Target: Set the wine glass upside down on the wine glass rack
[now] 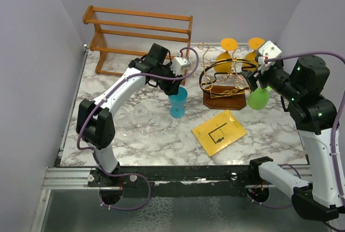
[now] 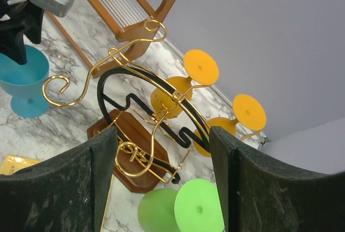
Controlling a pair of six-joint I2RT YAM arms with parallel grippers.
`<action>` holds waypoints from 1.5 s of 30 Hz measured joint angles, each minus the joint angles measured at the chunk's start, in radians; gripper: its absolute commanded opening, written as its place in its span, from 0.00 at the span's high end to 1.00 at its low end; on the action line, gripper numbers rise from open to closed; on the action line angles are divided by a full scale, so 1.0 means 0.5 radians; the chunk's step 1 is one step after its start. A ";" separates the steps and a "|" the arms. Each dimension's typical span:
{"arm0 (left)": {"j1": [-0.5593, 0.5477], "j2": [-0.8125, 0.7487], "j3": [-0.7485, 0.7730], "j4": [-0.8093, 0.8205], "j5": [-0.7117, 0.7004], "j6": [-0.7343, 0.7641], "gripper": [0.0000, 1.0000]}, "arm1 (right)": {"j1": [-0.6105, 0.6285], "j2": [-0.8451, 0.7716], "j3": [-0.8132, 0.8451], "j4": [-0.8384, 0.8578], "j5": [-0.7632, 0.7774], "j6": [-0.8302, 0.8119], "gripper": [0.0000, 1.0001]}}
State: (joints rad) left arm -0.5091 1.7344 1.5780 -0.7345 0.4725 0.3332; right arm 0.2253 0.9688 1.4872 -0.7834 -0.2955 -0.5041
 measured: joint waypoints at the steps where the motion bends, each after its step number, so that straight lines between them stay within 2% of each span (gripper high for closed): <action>1: -0.010 0.030 0.015 -0.003 -0.003 0.004 0.53 | -0.005 -0.008 0.000 0.003 0.005 0.004 0.32; 6: -0.053 0.140 0.079 -0.038 -0.045 0.017 0.70 | -0.010 -0.025 -0.018 0.023 0.027 0.005 0.32; 19: -0.097 0.188 0.162 -0.100 -0.153 0.034 1.00 | -0.010 -0.023 -0.060 0.044 0.043 0.003 0.31; 24: -0.098 0.188 0.170 -0.127 -0.179 0.050 1.00 | -0.010 -0.022 -0.067 0.046 0.066 0.002 0.27; 28: -0.098 0.177 0.195 -0.145 -0.220 0.085 1.00 | -0.010 -0.002 -0.067 0.059 0.106 0.007 0.17; 32: -0.098 0.108 0.201 -0.187 -0.273 0.131 1.00 | -0.012 0.031 -0.067 0.072 0.130 0.005 0.15; 37: -0.099 -0.124 0.201 -0.211 -0.333 0.215 1.00 | -0.014 0.041 -0.169 0.165 0.197 -0.016 0.00; 45: -0.098 -0.497 0.269 -0.124 -0.440 0.245 1.00 | -0.019 0.096 -0.314 0.316 0.326 -0.037 0.00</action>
State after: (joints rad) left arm -0.5579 1.4860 1.7126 -0.7967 0.2523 0.4557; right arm 0.2157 1.0168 1.3300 -0.6254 -0.1326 -0.5228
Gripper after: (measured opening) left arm 0.019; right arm 0.994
